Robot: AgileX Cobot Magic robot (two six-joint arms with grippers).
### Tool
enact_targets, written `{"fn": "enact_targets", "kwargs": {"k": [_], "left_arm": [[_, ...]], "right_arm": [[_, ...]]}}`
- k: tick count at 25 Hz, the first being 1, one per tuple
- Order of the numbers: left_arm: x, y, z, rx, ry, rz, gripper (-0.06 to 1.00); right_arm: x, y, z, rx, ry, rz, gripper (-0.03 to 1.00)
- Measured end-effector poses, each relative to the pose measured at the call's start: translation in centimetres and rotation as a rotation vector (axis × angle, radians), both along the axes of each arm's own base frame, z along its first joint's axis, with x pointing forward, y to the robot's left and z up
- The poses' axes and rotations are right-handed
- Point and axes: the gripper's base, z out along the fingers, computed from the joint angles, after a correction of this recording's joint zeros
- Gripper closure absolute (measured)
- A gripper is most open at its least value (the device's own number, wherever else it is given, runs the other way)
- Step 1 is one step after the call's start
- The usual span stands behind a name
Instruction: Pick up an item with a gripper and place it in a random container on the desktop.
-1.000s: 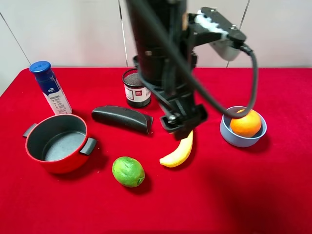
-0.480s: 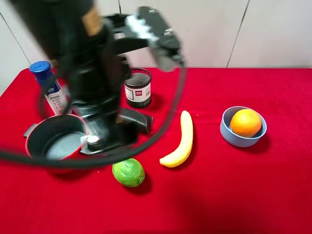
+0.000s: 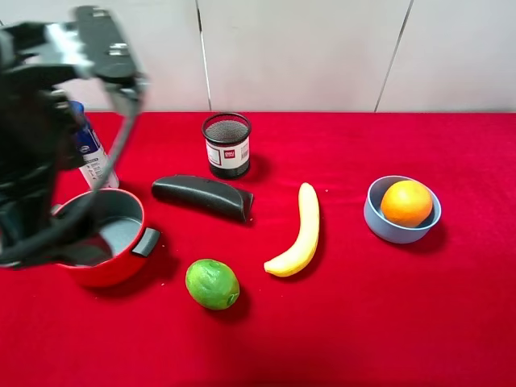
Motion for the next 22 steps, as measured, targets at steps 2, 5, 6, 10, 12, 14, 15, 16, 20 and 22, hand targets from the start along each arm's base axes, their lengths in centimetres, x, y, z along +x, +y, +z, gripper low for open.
{"fn": "enact_targets", "kwargs": {"k": [2,5,6,10,12,14,15,16,20,22], "left_arm": [[-0.4,1.2,-0.3,-0.024,0.028,0.047,-0.04],[-1.0,3.0,-1.0,-0.048,0.062,0.113,-0.04],[-1.3,3.6,-1.2,-0.059,0.068,0.133,-0.04],[-2.0,5.5,-1.7,-0.08,0.048,0.194,-0.04],[-2.9,7.2,-2.0,-0.108,0.018,0.248,-0.04],[-3.7,8.3,-2.2,-0.131,0.001,0.288,-0.04],[-4.1,8.9,-2.3,-0.144,-0.009,0.313,-0.04],[-4.5,9.4,-2.4,-0.158,-0.017,0.34,-0.04],[-6.2,11.0,-2.8,-0.234,-0.055,0.442,-0.04],[-7.0,11.6,-2.9,-0.265,-0.083,0.489,-0.04]], "right_arm": [[0.0,0.0,0.0,0.0,0.0,0.0,0.27],[0.0,0.0,0.0,0.0,0.0,0.0,0.27],[0.0,0.0,0.0,0.0,0.0,0.0,0.27],[0.0,0.0,0.0,0.0,0.0,0.0,0.27],[0.0,0.0,0.0,0.0,0.0,0.0,0.27],[0.0,0.0,0.0,0.0,0.0,0.0,0.27],[0.0,0.0,0.0,0.0,0.0,0.0,0.27],[0.0,0.0,0.0,0.0,0.0,0.0,0.27],[0.0,0.0,0.0,0.0,0.0,0.0,0.27],[0.0,0.0,0.0,0.0,0.0,0.0,0.27]]}}
